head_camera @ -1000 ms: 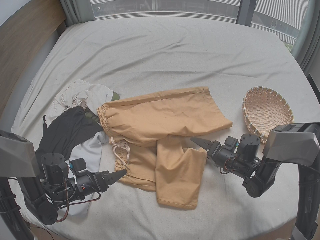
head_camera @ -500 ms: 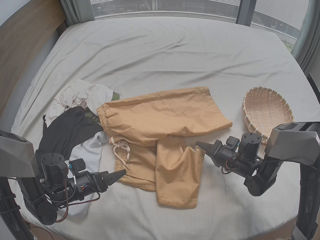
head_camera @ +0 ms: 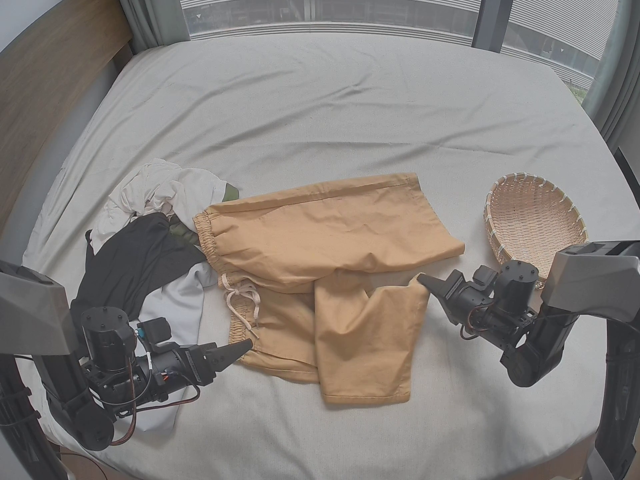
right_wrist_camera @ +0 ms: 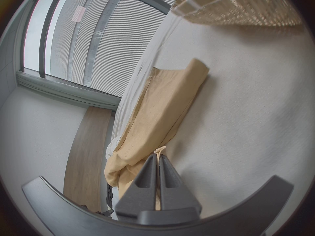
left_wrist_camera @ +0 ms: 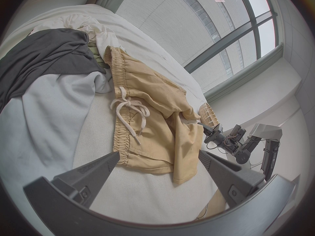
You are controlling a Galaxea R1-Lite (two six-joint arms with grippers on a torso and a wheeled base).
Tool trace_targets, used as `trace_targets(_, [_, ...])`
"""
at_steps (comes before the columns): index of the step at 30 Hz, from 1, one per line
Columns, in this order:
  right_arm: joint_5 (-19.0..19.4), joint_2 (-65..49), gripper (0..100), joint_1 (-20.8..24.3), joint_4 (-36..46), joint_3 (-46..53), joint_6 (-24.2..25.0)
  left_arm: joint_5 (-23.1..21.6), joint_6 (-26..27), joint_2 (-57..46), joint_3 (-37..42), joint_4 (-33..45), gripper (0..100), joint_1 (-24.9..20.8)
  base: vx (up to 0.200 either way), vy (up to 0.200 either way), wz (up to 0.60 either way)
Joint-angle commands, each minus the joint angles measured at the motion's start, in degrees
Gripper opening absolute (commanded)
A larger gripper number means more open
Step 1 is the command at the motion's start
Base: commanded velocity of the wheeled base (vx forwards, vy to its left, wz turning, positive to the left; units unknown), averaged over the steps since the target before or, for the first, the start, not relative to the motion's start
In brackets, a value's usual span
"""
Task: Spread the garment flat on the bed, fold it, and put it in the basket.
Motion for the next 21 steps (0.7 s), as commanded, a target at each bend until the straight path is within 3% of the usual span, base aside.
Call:
trace_targets(1, [-0.19,-2.82,0,-2.02,-0.39,2.41,-0.79,-0.01,-0.12,-0.01,0.00,-0.01,100,-0.06,0.000,0.000,0.00])
trace_targets(12, [-2.38,-3.70,0,-6.33,-0.39,3.64,-7.03,-0.01,-0.03,0.35,0.18,-0.01,100,-0.06,0.000,0.000,0.00])
trace_targets(21, [-3.53,-0.62,0,-8.61,-0.30,-1.45,-8.18,-0.01,-0.03,0.52,0.71,0.07,100,0.11,0.000,0.000,0.00])
